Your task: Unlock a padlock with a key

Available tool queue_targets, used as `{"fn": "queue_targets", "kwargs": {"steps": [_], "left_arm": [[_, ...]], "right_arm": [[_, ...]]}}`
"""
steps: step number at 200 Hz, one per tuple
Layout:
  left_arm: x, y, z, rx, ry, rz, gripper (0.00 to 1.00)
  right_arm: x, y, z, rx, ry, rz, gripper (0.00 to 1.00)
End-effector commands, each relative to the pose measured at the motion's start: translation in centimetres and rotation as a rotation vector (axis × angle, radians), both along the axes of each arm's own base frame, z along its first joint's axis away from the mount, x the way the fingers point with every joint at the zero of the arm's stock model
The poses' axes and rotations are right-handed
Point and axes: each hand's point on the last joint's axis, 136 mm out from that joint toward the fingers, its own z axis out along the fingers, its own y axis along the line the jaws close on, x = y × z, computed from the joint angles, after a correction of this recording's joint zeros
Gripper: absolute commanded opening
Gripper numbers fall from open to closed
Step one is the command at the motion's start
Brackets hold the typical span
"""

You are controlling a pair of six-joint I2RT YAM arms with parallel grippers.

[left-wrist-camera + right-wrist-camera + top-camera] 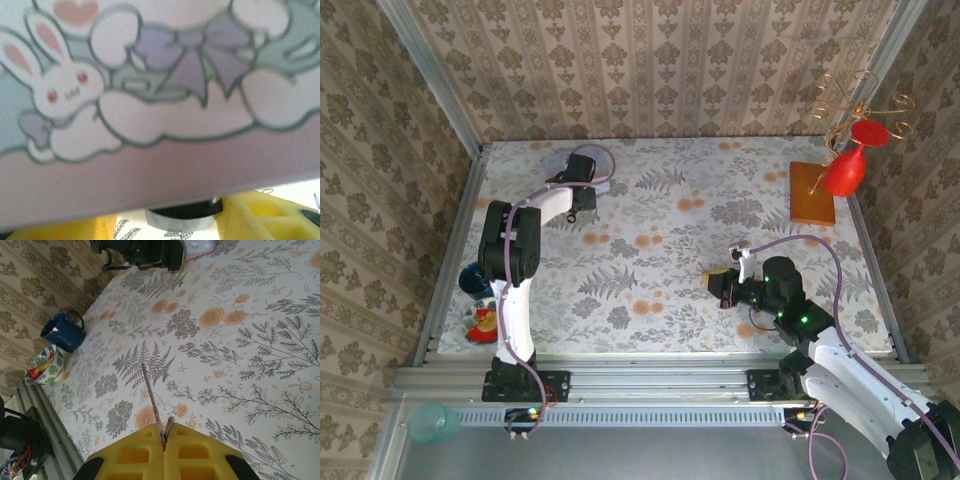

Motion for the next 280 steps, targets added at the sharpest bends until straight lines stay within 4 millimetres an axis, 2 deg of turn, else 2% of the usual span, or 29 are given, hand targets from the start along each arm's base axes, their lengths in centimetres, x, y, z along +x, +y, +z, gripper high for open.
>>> {"fn": "queue_targets", "kwargs": {"steps": [1,29,51,105,127,161,189,212,219,221,227,261,280], "left_arm": [[0.2,-0.2,-0.3,0.033,0.012,0.008,0.52],[0.6,-0.6,-0.6,0.022,0.024,0.002,0.53],[0.6,-0.7,-0.8,0.02,0.034,0.003,0.5],[0.5,-0.3,-0.7,0.026,0.032,0.031,0.35],[0.0,-0.4,-0.3,0.016,0.013,0.043,0.33],[-1.4,-1.6,0.7,-0.001,0.004,0.016,0.32],[-4.0,-2.4,1.0,-0.025,0.008,0.025,0.32],[-6.9,-3.5,0.9,-0.049,0.011,0.027,0.31],[-7.7,-3.3,0.9,-0.057,0.013,0.04,0.31],[-8.1,-4.2,1.0,-0.061,0.011,0.019,0.31],[-9.2,-4.8,1.1,-0.067,0.014,0.011,0.31],[-14.0,-6.1,2.8,-0.071,-0.036,-0.025,0.3],[-16.8,-6.8,2.6,-0.093,-0.037,-0.045,0.31]], "right_arm": [[-0.3,0.2,0.2,0.019,-0.01,0.019,0.0],[-0.3,0.2,0.2,0.02,-0.01,0.021,0.0],[-0.3,0.2,0.2,0.02,-0.011,0.02,0.0],[-0.3,0.2,0.1,0.019,-0.012,0.021,0.0],[-0.2,0.1,-0.1,0.011,-0.006,0.012,0.0],[0.1,-0.3,-0.6,-0.014,0.007,-0.016,0.0],[0.1,-0.4,-1.0,-0.022,0.015,-0.022,0.0],[0.3,-0.7,-1.2,-0.036,0.017,-0.039,0.0],[0.3,-0.8,-1.3,-0.04,0.016,-0.042,0.0],[0.3,-0.8,-1.3,-0.041,0.019,-0.043,0.0],[0.3,-0.9,-1.3,-0.042,0.018,-0.046,0.0],[0.3,-1.1,-1.8,-0.053,0.023,-0.056,0.0],[0.5,-1.1,-2.0,-0.069,0.03,-0.06,0.0]]}}
